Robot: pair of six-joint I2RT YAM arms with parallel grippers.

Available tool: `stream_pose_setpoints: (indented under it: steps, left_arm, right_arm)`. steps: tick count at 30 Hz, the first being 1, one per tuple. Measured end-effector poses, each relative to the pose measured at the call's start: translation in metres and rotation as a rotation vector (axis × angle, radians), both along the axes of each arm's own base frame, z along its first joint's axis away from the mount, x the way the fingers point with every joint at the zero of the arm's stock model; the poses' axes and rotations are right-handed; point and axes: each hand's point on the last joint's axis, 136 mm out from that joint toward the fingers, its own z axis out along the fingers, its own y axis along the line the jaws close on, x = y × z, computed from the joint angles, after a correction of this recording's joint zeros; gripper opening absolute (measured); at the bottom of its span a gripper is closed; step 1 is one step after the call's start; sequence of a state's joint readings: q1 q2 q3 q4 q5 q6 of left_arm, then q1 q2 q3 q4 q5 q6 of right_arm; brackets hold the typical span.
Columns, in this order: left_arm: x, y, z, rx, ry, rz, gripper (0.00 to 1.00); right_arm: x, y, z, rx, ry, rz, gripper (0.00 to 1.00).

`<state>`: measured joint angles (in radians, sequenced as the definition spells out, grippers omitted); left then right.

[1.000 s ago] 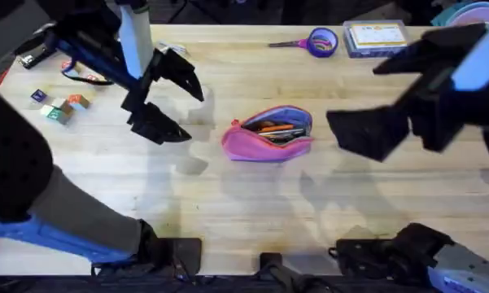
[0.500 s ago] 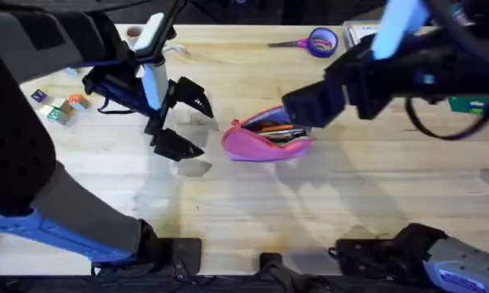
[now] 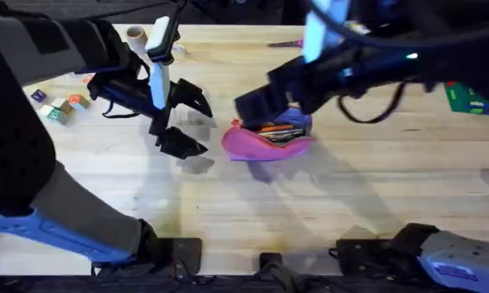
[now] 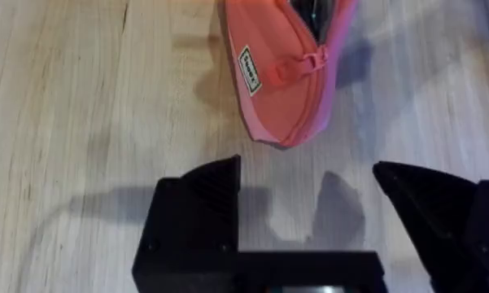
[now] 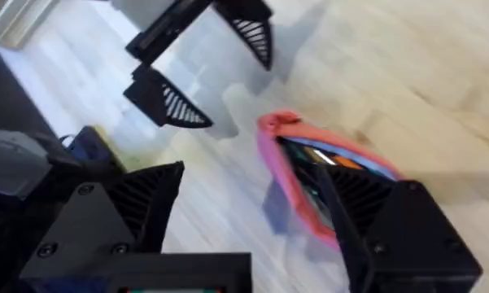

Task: Unzip the bag, pick up the pens from the table one at a time and place them inside, then zip the bag closed.

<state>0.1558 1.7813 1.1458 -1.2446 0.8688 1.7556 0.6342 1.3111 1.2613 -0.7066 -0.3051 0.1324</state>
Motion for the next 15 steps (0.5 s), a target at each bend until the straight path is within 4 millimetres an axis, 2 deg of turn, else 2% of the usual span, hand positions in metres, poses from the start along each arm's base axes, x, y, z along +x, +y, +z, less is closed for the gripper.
stream_pose_setpoints:
  steps: [4, 10, 15]
  left_arm:
    - [0.000, 0.000, 0.000, 0.000, 0.005, 0.004, 0.995]
    - [-0.001, 0.000, 0.000, 0.000, 0.009, 0.005, 0.995]
    - [-0.001, 0.000, 0.000, 0.000, 0.012, 0.006, 0.995]
  right_arm:
    - [-0.005, 0.013, -0.012, -0.006, 0.042, 0.034, 0.998]
    - [0.009, 0.034, -0.022, 0.030, 0.058, 0.023, 0.998]
    - [0.017, 0.047, -0.038, 0.021, 0.074, 0.022, 0.998]
